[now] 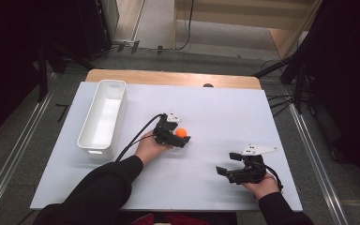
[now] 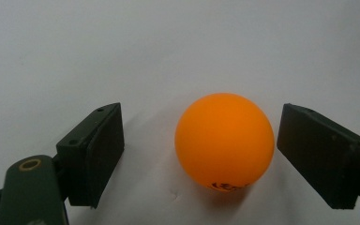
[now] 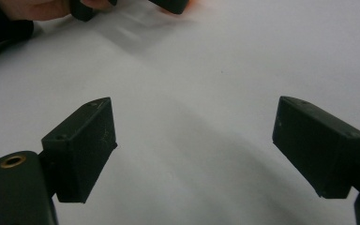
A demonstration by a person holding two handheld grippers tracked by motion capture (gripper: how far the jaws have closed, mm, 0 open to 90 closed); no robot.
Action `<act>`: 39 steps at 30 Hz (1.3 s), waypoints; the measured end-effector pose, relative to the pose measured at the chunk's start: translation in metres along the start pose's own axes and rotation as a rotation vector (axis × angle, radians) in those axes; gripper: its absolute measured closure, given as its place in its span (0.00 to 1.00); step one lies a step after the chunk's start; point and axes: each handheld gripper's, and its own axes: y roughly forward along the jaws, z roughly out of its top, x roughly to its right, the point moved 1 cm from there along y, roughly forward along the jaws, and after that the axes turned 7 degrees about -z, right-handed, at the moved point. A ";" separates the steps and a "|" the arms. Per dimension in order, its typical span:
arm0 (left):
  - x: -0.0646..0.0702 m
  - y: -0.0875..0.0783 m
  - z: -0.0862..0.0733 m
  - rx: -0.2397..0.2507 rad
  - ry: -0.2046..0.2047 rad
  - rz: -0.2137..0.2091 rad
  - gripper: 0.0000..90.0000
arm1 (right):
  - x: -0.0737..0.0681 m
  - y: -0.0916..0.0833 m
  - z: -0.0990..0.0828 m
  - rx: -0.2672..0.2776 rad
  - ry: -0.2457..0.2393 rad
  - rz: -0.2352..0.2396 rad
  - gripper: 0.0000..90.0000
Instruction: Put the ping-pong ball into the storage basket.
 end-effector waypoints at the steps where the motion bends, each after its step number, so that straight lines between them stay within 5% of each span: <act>1: 0.000 0.000 0.000 0.001 -0.001 0.005 0.19 | 0.000 0.000 0.000 -0.004 0.005 0.003 0.14; 5: 0.000 0.000 0.000 0.005 -0.002 0.011 0.20 | 0.000 0.000 0.000 -0.003 0.003 0.000 0.14; 21: 0.001 -0.003 -0.002 0.025 0.016 -0.016 0.56 | 0.000 0.000 0.000 -0.008 0.001 0.000 0.14; 39: 0.000 -0.005 -0.001 0.019 0.005 -0.029 0.56 | -0.001 0.001 0.000 -0.009 -0.003 0.003 0.14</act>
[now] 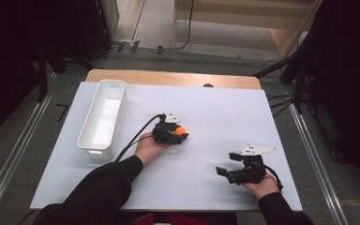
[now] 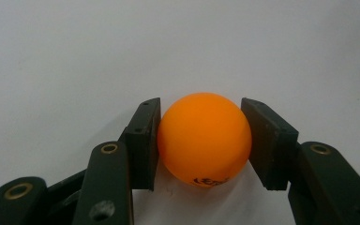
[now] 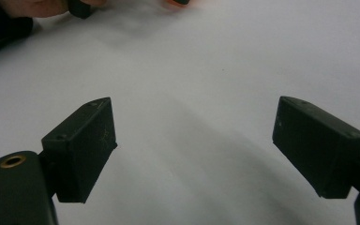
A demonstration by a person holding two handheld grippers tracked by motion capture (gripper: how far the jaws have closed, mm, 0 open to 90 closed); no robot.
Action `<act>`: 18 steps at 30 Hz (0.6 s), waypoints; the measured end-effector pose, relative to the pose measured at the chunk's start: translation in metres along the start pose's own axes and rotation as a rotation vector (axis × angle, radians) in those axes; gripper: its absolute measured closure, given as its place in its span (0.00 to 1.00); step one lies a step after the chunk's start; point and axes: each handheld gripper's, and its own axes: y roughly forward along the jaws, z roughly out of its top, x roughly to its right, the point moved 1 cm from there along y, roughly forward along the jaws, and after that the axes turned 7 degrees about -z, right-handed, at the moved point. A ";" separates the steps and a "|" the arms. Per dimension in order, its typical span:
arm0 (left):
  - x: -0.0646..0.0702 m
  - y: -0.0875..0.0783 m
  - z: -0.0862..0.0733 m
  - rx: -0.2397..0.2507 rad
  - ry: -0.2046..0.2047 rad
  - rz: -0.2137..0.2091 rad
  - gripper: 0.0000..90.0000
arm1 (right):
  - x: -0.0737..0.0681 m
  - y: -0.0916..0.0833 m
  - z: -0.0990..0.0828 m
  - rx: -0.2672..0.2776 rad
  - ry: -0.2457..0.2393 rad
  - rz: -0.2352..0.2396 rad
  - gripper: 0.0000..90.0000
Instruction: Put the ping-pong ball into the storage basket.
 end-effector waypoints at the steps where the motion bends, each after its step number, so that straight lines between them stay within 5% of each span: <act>1: 0.000 0.000 0.000 0.000 -0.007 0.004 0.56 | 0.000 0.000 0.000 0.000 0.001 0.000 0.14; 18: -0.002 -0.016 0.009 0.031 -0.038 -0.037 0.56 | 0.000 0.000 0.000 -0.002 0.000 0.002 0.14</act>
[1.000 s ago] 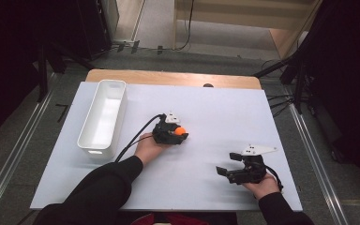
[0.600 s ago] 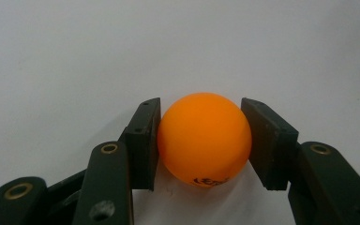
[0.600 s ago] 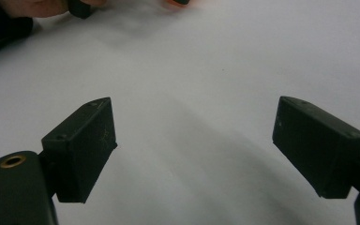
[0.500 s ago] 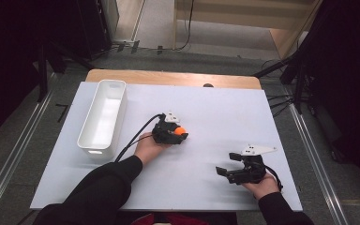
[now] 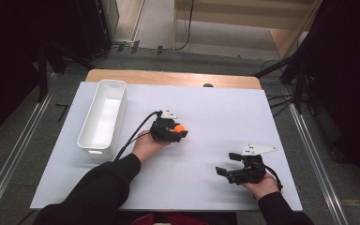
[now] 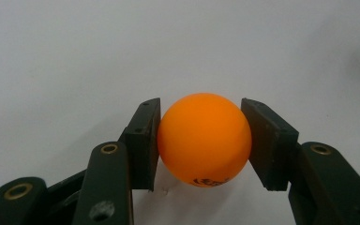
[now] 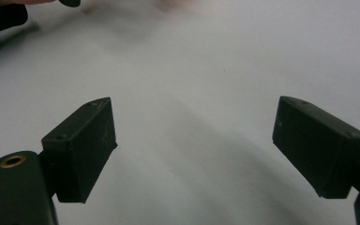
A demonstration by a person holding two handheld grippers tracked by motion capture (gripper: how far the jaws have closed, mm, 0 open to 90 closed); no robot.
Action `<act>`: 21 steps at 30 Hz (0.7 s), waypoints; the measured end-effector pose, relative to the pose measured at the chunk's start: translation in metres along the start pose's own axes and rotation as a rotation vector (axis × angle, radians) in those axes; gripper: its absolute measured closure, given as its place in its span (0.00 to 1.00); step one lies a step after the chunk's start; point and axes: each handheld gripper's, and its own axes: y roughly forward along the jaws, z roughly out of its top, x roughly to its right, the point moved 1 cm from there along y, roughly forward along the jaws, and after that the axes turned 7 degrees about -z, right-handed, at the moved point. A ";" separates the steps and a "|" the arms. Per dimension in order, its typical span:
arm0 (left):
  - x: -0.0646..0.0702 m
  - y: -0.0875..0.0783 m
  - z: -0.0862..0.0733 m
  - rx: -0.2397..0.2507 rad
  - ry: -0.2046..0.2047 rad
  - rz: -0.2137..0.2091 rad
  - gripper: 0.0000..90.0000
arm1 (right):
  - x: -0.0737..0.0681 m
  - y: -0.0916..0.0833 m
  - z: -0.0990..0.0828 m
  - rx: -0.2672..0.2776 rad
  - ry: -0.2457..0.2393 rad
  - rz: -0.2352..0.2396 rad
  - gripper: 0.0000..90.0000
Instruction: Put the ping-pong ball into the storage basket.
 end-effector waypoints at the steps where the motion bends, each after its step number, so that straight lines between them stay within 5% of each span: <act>1: 0.000 -0.001 0.001 -0.002 0.001 0.001 0.56 | 0.000 0.000 0.000 0.000 0.001 0.000 0.14; 21: 0.005 -0.020 0.015 -0.001 0.021 -0.021 0.56 | 0.000 0.000 0.000 -0.002 0.000 0.003 0.14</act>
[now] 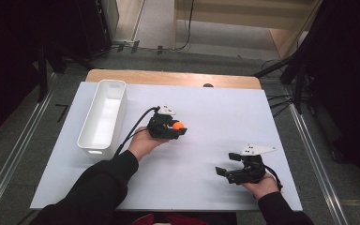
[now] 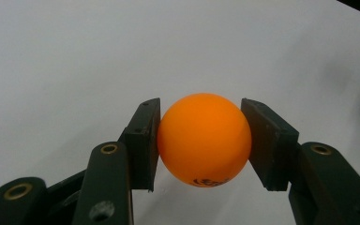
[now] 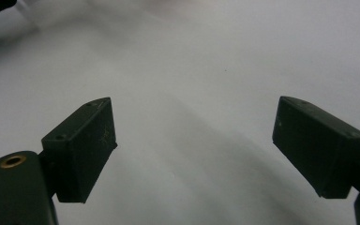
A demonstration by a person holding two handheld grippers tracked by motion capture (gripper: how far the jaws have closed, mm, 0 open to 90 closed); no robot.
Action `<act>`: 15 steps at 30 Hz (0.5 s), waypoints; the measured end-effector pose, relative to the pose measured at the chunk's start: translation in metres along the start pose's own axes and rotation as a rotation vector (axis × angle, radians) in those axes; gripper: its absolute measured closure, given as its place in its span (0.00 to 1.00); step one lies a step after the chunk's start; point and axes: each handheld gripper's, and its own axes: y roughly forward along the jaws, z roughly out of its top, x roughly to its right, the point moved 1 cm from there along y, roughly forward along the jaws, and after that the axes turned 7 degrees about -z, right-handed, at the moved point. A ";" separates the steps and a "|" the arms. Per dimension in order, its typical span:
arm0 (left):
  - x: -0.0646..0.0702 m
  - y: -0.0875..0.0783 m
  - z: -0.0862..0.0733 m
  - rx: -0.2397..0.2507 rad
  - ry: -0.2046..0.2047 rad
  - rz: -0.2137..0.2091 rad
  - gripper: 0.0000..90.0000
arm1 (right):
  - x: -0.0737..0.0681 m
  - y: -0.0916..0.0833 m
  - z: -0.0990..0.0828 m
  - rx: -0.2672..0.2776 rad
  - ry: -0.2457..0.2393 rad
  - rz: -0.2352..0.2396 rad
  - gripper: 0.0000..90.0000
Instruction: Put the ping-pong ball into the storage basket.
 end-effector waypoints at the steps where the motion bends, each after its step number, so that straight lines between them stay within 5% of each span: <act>1: 0.001 -0.001 0.001 -0.007 0.005 -0.001 0.56 | 0.000 0.000 0.000 0.001 0.001 0.000 0.14; 15: 0.007 -0.009 0.009 -0.029 0.000 -0.035 0.56 | 0.000 0.000 0.000 0.001 -0.001 0.000 0.14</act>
